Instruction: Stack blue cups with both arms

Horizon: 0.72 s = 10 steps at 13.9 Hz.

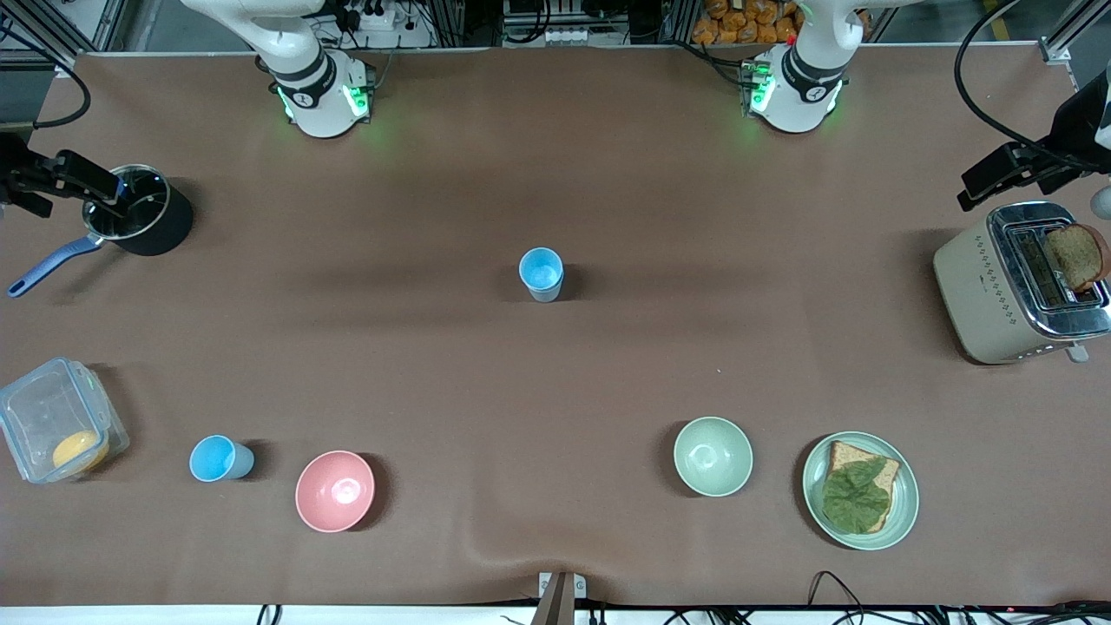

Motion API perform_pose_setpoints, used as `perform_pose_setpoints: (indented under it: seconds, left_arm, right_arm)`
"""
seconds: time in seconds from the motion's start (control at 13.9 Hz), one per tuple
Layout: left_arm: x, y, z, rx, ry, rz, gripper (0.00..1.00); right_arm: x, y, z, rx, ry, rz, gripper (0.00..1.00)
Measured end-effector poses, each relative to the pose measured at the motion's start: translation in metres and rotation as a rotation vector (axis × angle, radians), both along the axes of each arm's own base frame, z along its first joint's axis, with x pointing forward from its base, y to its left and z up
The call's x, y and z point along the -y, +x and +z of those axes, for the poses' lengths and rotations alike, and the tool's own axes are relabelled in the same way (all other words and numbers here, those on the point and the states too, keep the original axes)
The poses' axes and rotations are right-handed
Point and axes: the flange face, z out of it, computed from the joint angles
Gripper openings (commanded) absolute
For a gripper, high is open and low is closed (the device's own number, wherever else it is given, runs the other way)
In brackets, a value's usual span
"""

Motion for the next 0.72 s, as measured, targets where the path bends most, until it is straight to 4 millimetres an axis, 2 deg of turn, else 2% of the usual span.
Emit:
perform_pose_setpoints:
  seconds: [0.72]
  left_arm:
    - [0.0002, 0.0000, 0.0000, -0.001, -0.001, -0.059, 1.00]
  right_arm:
    - [-0.0024, -0.0001, -0.0020, -0.012, 0.000, 0.003, 1.00]
